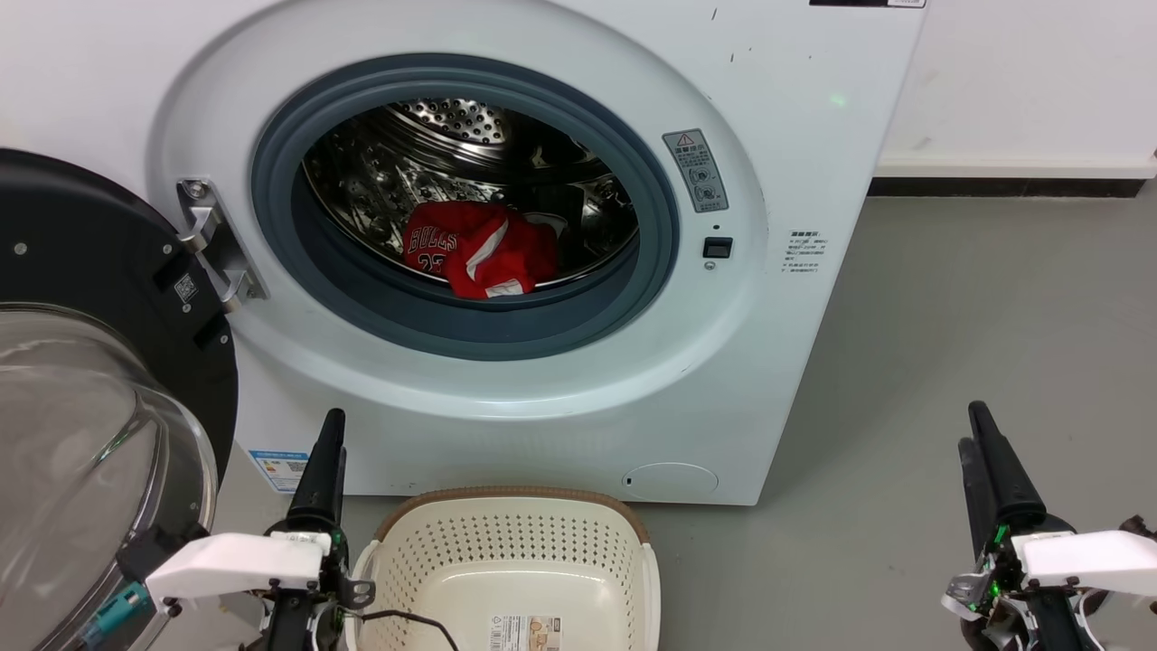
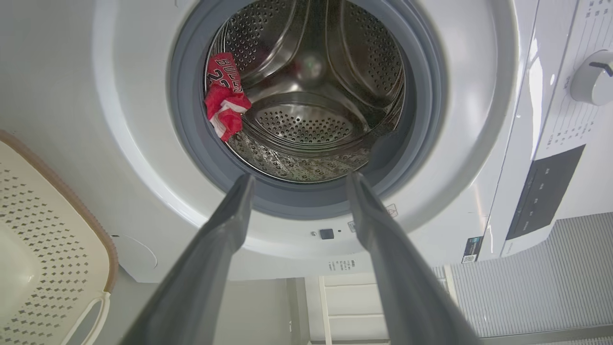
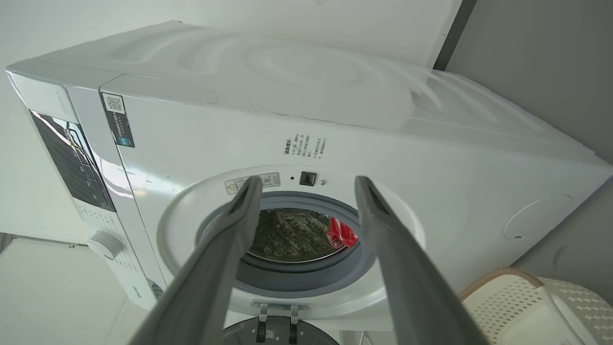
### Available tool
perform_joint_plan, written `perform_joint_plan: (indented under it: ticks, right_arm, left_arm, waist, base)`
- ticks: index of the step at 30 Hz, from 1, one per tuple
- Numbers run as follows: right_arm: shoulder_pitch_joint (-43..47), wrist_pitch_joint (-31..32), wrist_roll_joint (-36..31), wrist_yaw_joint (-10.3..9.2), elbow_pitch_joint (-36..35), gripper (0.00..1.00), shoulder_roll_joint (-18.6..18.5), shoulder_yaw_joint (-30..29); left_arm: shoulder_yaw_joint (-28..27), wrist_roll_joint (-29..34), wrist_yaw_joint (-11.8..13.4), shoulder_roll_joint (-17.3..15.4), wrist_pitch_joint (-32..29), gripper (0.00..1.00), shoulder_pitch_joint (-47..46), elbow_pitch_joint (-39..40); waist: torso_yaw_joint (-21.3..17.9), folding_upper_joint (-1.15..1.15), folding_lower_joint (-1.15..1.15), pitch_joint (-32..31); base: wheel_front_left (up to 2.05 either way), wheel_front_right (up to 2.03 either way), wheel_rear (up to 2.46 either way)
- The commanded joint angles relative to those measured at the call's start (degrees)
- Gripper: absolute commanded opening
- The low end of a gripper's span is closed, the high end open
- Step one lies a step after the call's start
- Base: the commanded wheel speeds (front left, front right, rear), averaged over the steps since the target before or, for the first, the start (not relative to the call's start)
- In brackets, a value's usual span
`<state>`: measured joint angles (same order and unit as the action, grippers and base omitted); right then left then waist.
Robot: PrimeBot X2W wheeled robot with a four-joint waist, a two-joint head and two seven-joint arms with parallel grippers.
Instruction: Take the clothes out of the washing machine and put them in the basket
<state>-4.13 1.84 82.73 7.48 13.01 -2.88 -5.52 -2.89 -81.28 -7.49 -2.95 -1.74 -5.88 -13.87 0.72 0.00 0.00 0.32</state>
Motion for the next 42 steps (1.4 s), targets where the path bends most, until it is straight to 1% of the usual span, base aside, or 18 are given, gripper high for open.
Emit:
perform_joint_plan:
  ticks: [1, 9, 18, 25, 31, 32, 42]
  right_arm:
    - [-0.9, -0.7, -2.8, 0.01, -1.8, 1.0, -0.1, 0.1]
    - [-0.4, -2.6, -11.1, 0.01, -5.1, 1.0, -0.1, 0.3]
    - [0.3, -4.6, -26.1, 0.01, -6.5, 1.0, -0.1, 1.0]
    - [0.6, -6.0, -35.4, 0.01, -7.3, 1.0, -0.1, 1.4]
    - [0.7, -7.1, -41.8, 0.02, -7.3, 1.0, -0.1, 1.8]
    - [0.7, -7.1, -41.8, 0.02, -7.3, 1.0, -0.1, 1.8]
    - [0.6, -8.3, -51.0, 0.02, -6.7, 1.0, -0.1, 2.1]
  left_arm:
    - [0.3, 2.4, 0.0, -0.4, 0.6, 1.0, -1.9, 1.5]
    - [1.1, 10.2, 0.0, -0.4, 2.5, 1.0, -2.9, 3.8]
    - [1.4, 21.0, 0.0, -0.6, 4.5, 1.0, -3.6, 4.6]
    - [1.9, 28.9, 0.0, -0.5, 5.9, 1.0, -3.9, 4.6]
    - [2.1, 35.0, 0.0, -0.5, 7.0, 1.0, -4.4, 4.1]
    - [2.1, 35.0, 0.0, -0.5, 7.0, 1.0, -4.4, 4.1]
    - [3.2, 44.5, 0.0, -0.7, 8.7, 1.0, -5.0, 3.0]
  waist:
    - [0.1, 0.0, 0.0, 0.0]
    - [0.4, 0.0, 0.0, 0.1]
    - [0.7, 0.0, 0.0, 0.0]
    - [0.8, 0.0, 0.0, 0.1]
    - [0.9, 0.0, 0.0, 0.2]
    - [0.9, 0.0, 0.0, 0.2]
    - [1.3, 0.0, 0.0, 0.6]
  base:
    - [0.0, 0.0, 0.0]
    - [0.0, 0.0, 0.0]
    - [0.0, 0.0, 0.0]
    - [0.0, 0.0, 0.0]
    - [0.0, 0.0, 0.0]
    - [0.0, 0.0, 0.0]
    - [0.0, 0.0, 0.0]
